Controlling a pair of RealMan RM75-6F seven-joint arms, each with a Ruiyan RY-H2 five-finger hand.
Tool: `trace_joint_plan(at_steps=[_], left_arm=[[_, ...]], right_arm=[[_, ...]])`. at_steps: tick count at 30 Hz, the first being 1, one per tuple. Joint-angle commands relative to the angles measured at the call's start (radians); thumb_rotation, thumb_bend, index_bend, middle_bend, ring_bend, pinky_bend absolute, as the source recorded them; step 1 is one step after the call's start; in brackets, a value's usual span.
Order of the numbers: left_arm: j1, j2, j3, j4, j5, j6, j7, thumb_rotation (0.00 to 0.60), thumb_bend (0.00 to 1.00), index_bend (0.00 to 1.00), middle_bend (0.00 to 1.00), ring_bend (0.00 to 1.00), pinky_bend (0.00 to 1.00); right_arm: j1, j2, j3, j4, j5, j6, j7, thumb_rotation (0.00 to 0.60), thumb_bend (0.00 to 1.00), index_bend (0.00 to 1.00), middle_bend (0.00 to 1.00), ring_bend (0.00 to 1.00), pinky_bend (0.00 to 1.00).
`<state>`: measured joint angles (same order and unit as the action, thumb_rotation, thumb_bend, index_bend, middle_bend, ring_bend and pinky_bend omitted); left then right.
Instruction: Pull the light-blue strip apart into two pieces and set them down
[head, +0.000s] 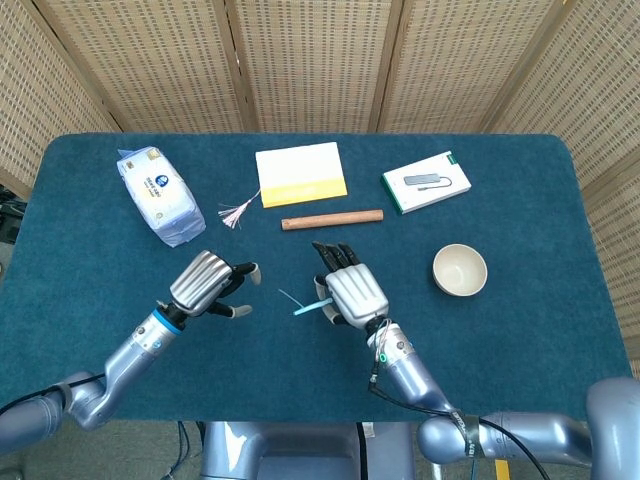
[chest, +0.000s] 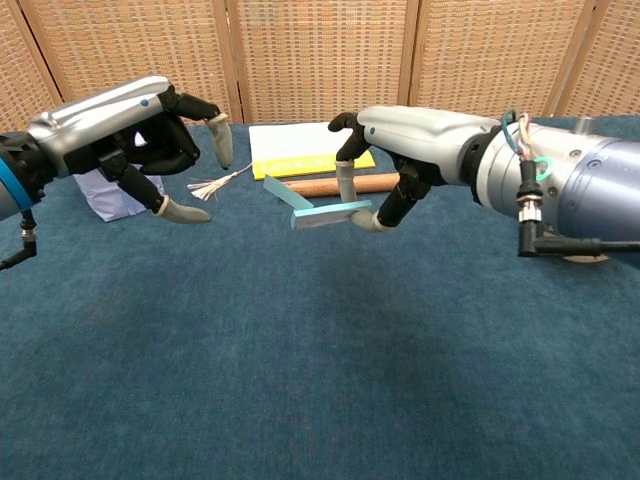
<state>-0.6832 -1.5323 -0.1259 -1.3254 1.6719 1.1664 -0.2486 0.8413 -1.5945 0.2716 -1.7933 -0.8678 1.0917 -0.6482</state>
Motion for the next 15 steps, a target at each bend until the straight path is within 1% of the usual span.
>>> trace_joint_plan(at_steps=[1,7,11,15], left_arm=[[-0.014,-0.023,0.001,0.016,-0.008,-0.003,0.0,0.6,0.07,0.49,0.94,0.96,0.99],[-0.037,-0.041,-0.007,0.008,-0.026,-0.019,0.002,0.6,0.18,0.52,0.94,0.96,0.99],[-0.055,-0.042,-0.018,-0.005,-0.033,-0.029,0.039,0.6,0.19,0.56,0.94,0.96,0.99],[-0.062,-0.043,-0.029,-0.022,-0.054,-0.032,0.061,0.6,0.21,0.56,0.94,0.96,0.99]], right_arm=[[0.003,0.008,-0.002,-0.006,0.004,0.003,0.001,0.6,0.54,0.62,0.0,0.0,0.0],[0.008,0.02,-0.007,-0.019,0.007,0.008,0.004,0.6,0.54,0.62,0.0,0.0,0.0],[0.007,0.028,-0.011,-0.03,0.003,0.013,0.011,0.6,0.54,0.62,0.0,0.0,0.0],[0.004,0.035,-0.017,-0.035,-0.001,0.02,0.021,0.6,0.54,0.62,0.0,0.0,0.0]])
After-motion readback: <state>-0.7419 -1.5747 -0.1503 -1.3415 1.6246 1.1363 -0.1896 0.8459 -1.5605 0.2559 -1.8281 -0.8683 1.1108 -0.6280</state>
